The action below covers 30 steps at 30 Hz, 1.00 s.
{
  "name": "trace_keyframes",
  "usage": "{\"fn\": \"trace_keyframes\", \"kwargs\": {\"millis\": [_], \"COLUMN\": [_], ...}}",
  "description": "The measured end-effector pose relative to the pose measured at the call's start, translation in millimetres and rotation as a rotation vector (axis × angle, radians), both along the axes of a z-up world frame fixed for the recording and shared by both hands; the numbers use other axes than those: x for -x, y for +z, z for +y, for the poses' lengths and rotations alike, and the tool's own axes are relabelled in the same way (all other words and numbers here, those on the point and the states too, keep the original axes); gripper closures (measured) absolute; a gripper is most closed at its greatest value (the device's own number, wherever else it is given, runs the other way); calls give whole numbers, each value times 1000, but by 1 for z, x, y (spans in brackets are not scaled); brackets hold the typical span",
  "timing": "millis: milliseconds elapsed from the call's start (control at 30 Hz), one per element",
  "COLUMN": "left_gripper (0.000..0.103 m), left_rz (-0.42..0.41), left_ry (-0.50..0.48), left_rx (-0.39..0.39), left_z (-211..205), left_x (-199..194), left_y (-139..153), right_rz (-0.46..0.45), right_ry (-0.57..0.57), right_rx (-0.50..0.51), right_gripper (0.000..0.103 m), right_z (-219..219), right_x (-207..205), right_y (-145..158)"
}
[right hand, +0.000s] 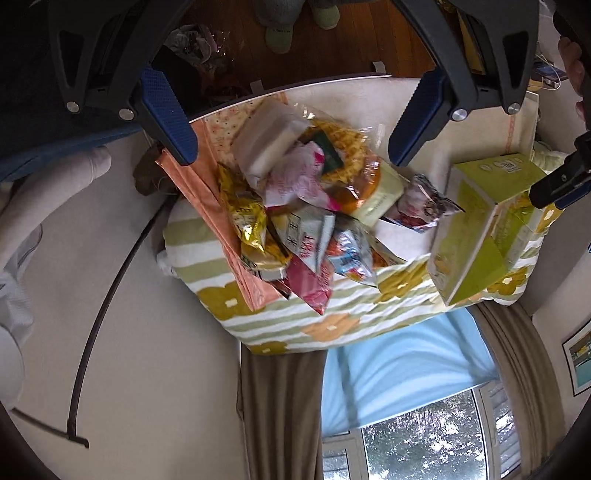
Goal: Organize snacks
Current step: 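Reach the left tool to a pink-white snack bag while the right tool reaches a gold Pillows bag, then grasp the pink-white bag with the left tool while the right tool grasps the gold Pillows bag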
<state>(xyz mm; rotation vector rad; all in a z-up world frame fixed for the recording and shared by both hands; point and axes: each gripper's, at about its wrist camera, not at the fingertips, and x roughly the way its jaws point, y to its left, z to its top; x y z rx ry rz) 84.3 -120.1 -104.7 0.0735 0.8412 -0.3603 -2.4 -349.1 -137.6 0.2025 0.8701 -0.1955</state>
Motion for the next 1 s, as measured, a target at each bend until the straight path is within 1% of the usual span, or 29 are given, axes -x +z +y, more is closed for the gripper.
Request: {"fn": "trace_keyframes", "kwargs": {"millis": [133, 233, 433, 600, 667, 733, 800, 867, 933, 967, 1000], "left_gripper": [0, 0, 0, 2, 7, 10, 17, 29, 33, 38, 42], "left_rz": [36, 67, 119, 161, 179, 201, 227, 251, 276, 287, 298], "left_ry": [-35, -85, -206, -317, -340, -347, -349, -352, -351, -352, -354], "left_rx": [0, -8, -18, -24, -28, -29, -20, -10, -4, 1, 8], "left_z": [-35, -68, -124, -158, -169, -177, -182, -186, -189, -188, -190], "left_x": [-14, -20, -26, -29, -33, -38, -43, -48, -52, -52, -54], "left_y": [-18, -34, -68, -93, -103, -111, -120, -128, -137, -139, -142], "right_rz": [25, 46, 80, 95, 100, 115, 135, 155, 167, 176, 180], "right_ry": [6, 13, 68, 133, 159, 174, 189, 207, 225, 232, 235], "right_rx": [-27, -30, -23, -29, -48, -84, -107, -113, -120, -120, -113], "right_gripper": [0, 0, 0, 1, 3, 10, 15, 16, 18, 18, 19], "right_z": [-26, -45, -76, -91, -95, -100, -102, -101, -99, -98, -97], "right_x": [-16, -29, -59, -84, -94, -103, -111, -118, -123, -125, -126], "right_y": [-15, -28, -47, -59, -64, -71, -79, -87, -93, -96, -98]}}
